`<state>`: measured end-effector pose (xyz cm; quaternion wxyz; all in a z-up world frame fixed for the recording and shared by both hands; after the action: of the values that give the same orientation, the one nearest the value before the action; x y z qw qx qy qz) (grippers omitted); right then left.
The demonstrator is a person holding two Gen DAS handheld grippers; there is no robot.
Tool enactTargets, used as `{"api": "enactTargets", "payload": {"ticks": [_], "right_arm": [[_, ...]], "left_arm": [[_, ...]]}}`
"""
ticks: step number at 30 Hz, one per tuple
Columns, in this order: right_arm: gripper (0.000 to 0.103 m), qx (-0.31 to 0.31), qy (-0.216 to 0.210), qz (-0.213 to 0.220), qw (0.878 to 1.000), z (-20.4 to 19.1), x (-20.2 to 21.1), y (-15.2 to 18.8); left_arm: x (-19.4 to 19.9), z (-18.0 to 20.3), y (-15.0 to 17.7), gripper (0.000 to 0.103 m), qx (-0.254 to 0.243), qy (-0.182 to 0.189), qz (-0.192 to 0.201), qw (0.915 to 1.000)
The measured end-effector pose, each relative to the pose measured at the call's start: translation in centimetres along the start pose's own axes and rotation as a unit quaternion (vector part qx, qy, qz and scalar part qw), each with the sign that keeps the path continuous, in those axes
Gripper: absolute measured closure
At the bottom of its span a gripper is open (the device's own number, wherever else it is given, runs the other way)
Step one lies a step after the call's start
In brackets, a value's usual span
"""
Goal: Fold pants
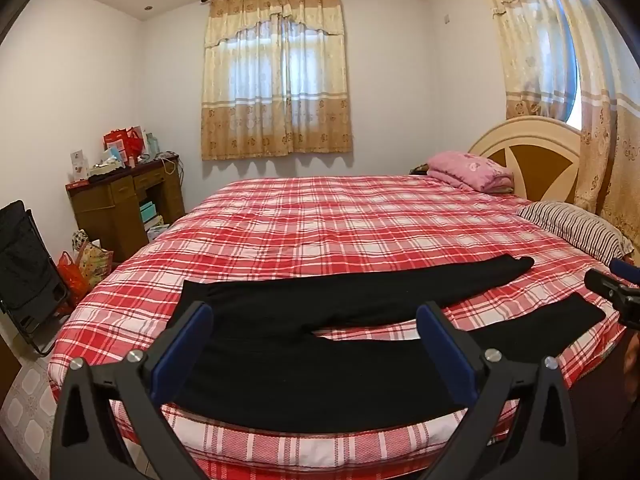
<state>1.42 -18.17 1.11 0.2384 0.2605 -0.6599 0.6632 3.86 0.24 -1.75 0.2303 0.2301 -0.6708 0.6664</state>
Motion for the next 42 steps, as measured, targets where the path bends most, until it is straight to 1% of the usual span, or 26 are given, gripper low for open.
{"api": "enactTargets", "payload": {"ticks": [14, 42], "right_arm": [[0.001, 0.001, 0.007, -0.010, 1.000, -0.4, -0.4, -0.1], [0.001, 0.004, 0.010, -0.016, 1.000, -0.5, -1.0, 0.3]], "left_arm": [[-0.4, -0.6, 0.2, 0.000, 0.010, 0.002, -0.007, 0.9999], [-0.5, -1.0, 0.3, 0.000, 0.013, 0.002, -0.007, 0.9999]]}}
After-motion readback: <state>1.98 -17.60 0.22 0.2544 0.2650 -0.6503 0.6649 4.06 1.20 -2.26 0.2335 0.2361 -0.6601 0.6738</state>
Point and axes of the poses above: each gripper's, at about its wrist camera, not at the fingertips, and x roughly against the way its jaws point, z to its right, y to its underside, the point moved 4 cm from there along -x, roughly the way its jaws point, and after that the axes turned 15 degrees about -z, right-handed, at the moved point
